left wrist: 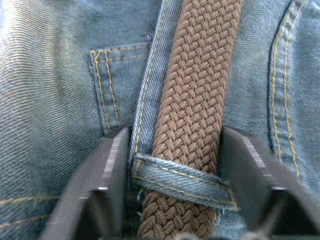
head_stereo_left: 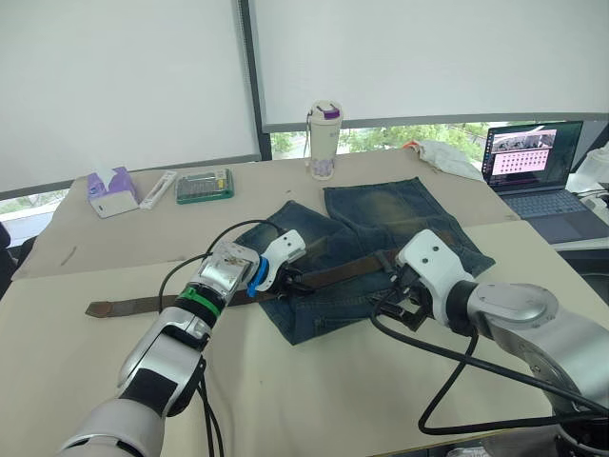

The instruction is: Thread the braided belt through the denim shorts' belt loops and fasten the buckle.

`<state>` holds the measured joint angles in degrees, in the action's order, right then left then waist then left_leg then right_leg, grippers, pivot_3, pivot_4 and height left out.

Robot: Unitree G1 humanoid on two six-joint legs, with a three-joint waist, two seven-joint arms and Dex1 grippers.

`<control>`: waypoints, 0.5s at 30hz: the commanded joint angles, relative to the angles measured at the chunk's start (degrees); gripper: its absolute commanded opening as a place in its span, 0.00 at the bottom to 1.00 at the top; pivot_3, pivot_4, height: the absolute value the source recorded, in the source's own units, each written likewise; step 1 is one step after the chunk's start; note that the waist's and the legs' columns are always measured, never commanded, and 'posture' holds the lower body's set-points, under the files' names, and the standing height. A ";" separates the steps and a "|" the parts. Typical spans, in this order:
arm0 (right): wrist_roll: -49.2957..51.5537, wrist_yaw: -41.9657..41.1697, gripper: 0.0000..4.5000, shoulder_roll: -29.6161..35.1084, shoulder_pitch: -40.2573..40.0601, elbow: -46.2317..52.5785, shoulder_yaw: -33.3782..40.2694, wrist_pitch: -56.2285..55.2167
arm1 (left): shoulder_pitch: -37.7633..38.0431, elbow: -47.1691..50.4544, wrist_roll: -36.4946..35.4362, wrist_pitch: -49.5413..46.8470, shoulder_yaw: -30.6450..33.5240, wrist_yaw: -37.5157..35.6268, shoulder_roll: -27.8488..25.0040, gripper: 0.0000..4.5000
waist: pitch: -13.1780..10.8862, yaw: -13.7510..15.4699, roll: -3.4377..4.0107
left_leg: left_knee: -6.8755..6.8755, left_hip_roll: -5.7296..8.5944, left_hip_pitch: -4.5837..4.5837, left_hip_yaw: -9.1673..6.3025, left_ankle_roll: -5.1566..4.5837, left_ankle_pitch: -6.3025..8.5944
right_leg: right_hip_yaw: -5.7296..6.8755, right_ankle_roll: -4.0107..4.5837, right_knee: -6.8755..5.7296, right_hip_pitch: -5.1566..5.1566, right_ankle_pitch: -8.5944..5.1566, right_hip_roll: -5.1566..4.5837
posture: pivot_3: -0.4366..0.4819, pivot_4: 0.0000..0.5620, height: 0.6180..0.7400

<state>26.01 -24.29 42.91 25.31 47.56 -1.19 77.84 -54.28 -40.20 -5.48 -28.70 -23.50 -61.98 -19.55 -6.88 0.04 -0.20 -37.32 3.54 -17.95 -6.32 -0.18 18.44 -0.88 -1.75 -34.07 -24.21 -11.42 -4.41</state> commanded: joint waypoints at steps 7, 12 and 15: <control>-2.50 -0.36 1.00 7.42 0.54 -1.94 1.04 -2.73 | -2.96 -13.31 10.69 23.64 -2.60 -6.60 -9.13 0.01 | -0.02 -0.86 -0.06 | 0.00 -0.03 -0.06 0.07 -0.02 0.02 | -0.02 0.01 -0.01 0.02 0.01 0.03 | 0.48 0.27 1.00; -3.29 -2.89 1.00 10.72 4.28 -7.05 -1.44 -5.31 | -6.81 -19.38 9.45 36.18 1.24 -14.55 -14.93 0.01 | -0.03 -2.53 -0.04 | 0.31 -0.27 -0.06 0.21 -0.14 0.08 | -0.06 0.05 -0.01 -0.12 -0.01 0.23 | 0.48 0.27 1.00; -4.73 -4.08 1.00 10.59 7.49 -12.17 -4.83 -7.69 | -5.86 -18.30 6.67 36.79 4.72 -18.91 -15.20 0.01 | -0.02 -1.96 -0.02 | 0.20 -0.25 0.06 0.16 0.06 -0.04 | 0.08 0.07 -0.06 -0.18 -0.01 0.15 | 0.48 0.27 1.00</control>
<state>22.63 -27.52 53.54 30.63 37.28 -4.35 72.89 -59.87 -59.74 3.11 6.31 -21.04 -78.00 -34.29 -6.90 -1.92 -0.22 -37.23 3.29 -17.97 -6.18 -0.15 18.42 -0.78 -1.68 -34.13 -24.38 -11.42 -4.33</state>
